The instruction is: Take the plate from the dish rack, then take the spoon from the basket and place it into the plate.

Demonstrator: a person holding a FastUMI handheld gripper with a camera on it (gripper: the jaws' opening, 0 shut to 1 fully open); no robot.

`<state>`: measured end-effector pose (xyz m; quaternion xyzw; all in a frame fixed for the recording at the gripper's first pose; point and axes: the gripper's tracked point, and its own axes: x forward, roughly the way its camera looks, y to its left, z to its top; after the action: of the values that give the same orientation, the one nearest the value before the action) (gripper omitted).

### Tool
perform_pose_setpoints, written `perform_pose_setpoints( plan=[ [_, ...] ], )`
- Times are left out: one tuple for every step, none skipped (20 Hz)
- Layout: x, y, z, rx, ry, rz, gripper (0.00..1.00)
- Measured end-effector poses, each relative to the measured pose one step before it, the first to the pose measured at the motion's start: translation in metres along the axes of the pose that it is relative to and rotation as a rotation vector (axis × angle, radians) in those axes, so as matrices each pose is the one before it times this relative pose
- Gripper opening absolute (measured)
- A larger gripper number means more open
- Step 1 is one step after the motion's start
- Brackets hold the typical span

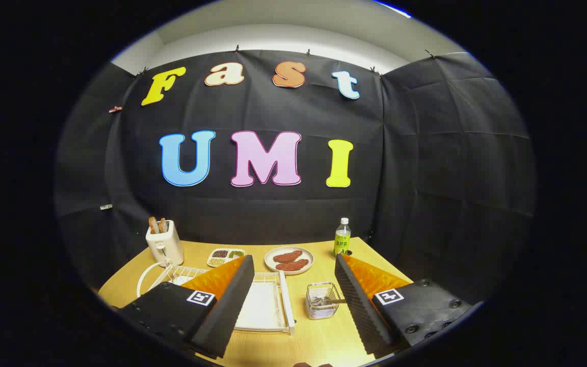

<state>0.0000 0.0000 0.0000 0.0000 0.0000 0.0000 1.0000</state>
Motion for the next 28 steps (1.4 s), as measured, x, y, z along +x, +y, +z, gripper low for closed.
perform_pose_setpoints(
  plan=[
    [0.00065, -0.00037, 0.00116, -0.00471, -0.00367, -0.00024, 0.98],
    [-0.00063, 0.00051, 0.00015, -0.00420, -0.00236, 0.00045, 0.98],
    [-0.00024, 0.00048, -0.00101, -0.00342, 0.00029, -0.00004, 0.98],
    [0.00069, -0.00016, -0.00126, -0.00275, 0.00405, -0.00158, 0.98],
    [0.00085, 0.00011, -0.00056, 0.00075, 0.00640, 0.00067, 0.98],
    [0.00026, 0.00098, -0.00138, 0.00286, 0.00600, 0.00063, 0.98],
    [0.00065, -0.00008, -0.00005, 0.00224, 0.00334, -0.00136, 0.98],
    [0.00107, -0.00017, 0.00092, 0.00176, 0.00209, -0.00125, 0.98],
    [0.00070, 0.00079, 0.00051, -0.00014, 0.00062, -0.00027, 0.98],
    [0.00093, 0.00039, 0.00064, -0.00192, -0.00016, -0.00063, 0.98],
    [0.00112, 0.00031, 0.00159, -0.00117, 0.00088, 0.00073, 0.98],
    [-0.00105, 0.00044, -0.00039, 0.00003, -0.00002, 0.00088, 0.98],
    [0.00046, 0.00026, 0.00071, -0.00035, 0.00001, 0.00182, 0.98],
    [0.00038, 0.00079, 0.00039, -0.00317, 0.00094, 0.00121, 0.98],
    [0.00076, 0.00050, -0.00021, -0.00436, 0.00768, 0.00122, 0.98],
    [0.00006, 0.00237, -0.00200, -0.00392, 0.01462, 0.01176, 0.98],
    [0.00349, 0.00271, 0.00102, -0.00246, 0.00964, 0.01315, 0.98],
    [0.00489, 0.00389, 0.00060, -0.00372, 0.01293, 0.00841, 0.98],
    [0.00916, 0.00805, 0.00191, -0.00771, 0.01496, 0.01014, 0.98],
    [0.00443, 0.00521, 0.00165, -0.00627, 0.00874, 0.01266, 0.98],
    [0.00567, 0.00376, 0.00365, -0.00244, 0.00672, 0.01394, 0.98],
    [0.00661, 0.00637, 0.00058, -0.00040, 0.02273, 0.01753, 0.98],
    [0.00861, 0.00817, -0.00193, -0.00324, 0.03572, 0.02408, 0.98],
    [0.00891, 0.00933, 0.00020, -0.00603, 0.03115, 0.01960, 0.98],
    [0.01071, 0.00786, 0.00342, -0.01946, 0.03103, 0.01698, 0.98],
    [0.00695, 0.00405, 0.00248, -0.02680, 0.01743, 0.00440, 0.98],
    [0.00728, 0.00317, 0.00387, -0.03545, 0.00685, 0.00148, 0.98],
    [0.00701, 0.00427, 0.00108, -0.04005, 0.00797, 0.00009, 0.98]
  ],
)
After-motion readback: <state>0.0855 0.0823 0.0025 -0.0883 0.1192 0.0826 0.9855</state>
